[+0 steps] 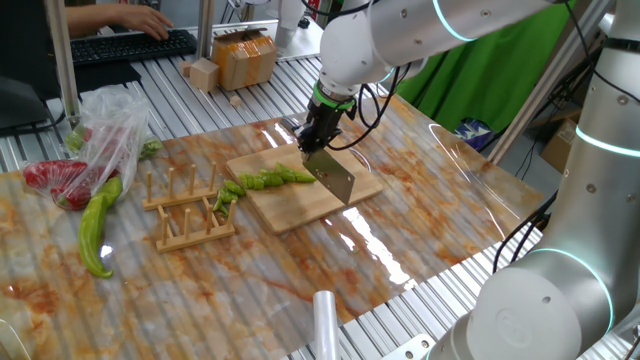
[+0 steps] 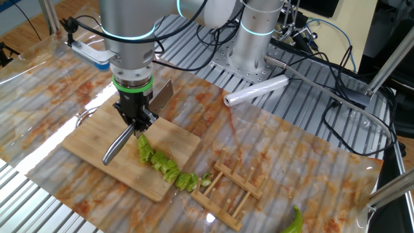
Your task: Chop the chili peppers
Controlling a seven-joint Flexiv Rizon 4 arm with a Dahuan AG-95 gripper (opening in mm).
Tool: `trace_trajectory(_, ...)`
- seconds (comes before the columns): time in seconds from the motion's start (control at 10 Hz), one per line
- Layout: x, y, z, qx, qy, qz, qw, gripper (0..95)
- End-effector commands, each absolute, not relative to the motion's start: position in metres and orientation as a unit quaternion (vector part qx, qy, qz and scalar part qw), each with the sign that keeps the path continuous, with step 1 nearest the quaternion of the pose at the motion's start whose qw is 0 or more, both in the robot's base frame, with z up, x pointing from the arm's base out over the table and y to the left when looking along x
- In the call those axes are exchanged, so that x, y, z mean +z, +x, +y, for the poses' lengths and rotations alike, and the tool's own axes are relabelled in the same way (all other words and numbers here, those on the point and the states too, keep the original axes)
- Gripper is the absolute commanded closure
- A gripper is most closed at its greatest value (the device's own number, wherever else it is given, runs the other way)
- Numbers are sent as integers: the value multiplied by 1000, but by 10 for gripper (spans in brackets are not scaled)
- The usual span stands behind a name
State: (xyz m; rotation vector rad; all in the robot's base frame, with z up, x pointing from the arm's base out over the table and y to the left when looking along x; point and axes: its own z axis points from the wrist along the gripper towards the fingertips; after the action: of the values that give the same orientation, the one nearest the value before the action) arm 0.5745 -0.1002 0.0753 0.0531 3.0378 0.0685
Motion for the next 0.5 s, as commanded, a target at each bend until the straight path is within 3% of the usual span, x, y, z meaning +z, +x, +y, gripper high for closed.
trace_trajectory(0.1, 76, 574, -100, 26, 19, 999, 40, 950)
trace_trajectory(0.5, 105, 566, -66, 25, 47, 998, 31, 950)
